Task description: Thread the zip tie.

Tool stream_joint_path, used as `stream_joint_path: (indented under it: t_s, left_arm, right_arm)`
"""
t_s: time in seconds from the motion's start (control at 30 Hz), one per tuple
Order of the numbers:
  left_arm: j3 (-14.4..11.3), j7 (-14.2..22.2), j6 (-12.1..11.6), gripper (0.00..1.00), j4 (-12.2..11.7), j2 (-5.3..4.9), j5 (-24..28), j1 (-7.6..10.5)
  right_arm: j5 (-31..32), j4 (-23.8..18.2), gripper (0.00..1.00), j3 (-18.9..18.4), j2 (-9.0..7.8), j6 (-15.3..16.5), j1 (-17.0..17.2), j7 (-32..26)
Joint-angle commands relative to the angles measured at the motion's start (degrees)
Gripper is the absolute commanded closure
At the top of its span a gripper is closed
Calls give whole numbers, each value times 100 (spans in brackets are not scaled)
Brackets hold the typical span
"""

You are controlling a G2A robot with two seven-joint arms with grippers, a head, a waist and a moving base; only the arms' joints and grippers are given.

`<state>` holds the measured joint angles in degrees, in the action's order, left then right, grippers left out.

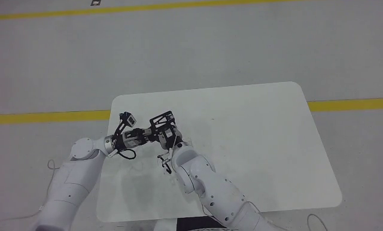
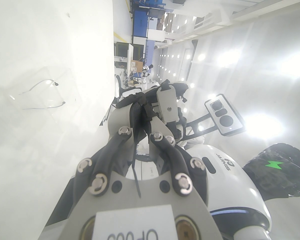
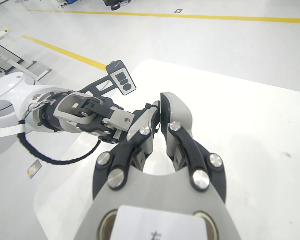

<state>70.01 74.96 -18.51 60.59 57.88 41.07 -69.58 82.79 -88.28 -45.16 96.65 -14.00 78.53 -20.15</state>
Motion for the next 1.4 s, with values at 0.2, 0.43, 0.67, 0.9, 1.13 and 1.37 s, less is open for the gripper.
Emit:
stream_joint_path:
  t_s: [0.2,0.43,0.67,0.9,1.13,1.37]
  left_arm:
    - [0,0,0,100,0,0,0,0]
    - [0,0,0,100,0,0,0,0]
    - [0,0,0,100,0,0,0,0]
    - [0,0,0,100,0,0,0,0]
    - [14,-188,242,100,-44,7,214,5]
    - [83,468,621,100,-645,10,992,246]
  right_arm:
    - [358,-693,0,-156,-116,87,269,-193]
    - [185,-1414,0,-311,-269,579,586,-431]
    - [185,-1414,0,-311,-269,579,586,-431]
    - [185,-1414,0,-311,-269,579,586,-431]
    - [-920,-1410,0,-696,-316,1048,789,52]
    - [-3048,-1150,0,-1508,-458,2623,993,177]
